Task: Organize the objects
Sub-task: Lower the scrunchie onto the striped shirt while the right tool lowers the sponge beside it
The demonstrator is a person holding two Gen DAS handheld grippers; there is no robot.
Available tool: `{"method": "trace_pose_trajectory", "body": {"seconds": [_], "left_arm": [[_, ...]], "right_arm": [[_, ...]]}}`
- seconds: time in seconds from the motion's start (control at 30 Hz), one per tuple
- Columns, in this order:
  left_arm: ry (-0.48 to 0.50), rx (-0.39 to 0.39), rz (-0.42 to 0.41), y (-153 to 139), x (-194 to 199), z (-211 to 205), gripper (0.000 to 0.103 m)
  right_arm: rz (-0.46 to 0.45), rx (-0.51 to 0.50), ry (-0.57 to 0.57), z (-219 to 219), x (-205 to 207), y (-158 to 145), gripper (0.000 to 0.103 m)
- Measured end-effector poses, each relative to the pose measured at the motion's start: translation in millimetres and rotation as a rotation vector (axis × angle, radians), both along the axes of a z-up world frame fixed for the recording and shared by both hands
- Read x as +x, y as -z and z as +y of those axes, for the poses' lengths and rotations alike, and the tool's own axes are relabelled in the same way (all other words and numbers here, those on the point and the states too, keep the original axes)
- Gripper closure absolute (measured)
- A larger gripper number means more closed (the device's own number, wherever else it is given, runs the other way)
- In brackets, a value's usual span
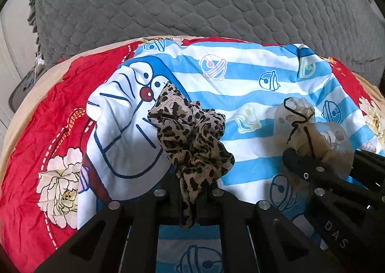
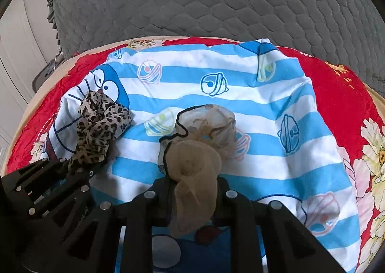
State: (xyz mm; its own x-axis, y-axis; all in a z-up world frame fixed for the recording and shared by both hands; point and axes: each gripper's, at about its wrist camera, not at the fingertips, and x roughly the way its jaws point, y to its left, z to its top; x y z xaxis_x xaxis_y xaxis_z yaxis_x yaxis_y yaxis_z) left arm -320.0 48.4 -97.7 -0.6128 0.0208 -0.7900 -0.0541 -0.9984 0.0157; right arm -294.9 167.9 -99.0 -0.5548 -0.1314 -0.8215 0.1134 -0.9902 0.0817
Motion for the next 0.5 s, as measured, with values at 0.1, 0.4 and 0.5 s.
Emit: {"method": "trace_pose_trajectory", "body": {"seconds": [0.1, 0.4, 0.5], "left_arm": [[0.001, -0.017, 0.007, 1, 0, 1, 0.093], [-0.031, 0.003, 0.001, 0, -1, -3, 0.082], [-0.063, 0.017, -0.008, 0, -2, -10, 0.067]], "right_arm": [[-0.002, -0.004, 0.001, 1, 0, 0, 0.077], [-0.001, -0.012, 0.005, 4, 0, 1, 0.069], [0.002, -0.018, 0.010, 7, 2, 1, 0.069]]}}
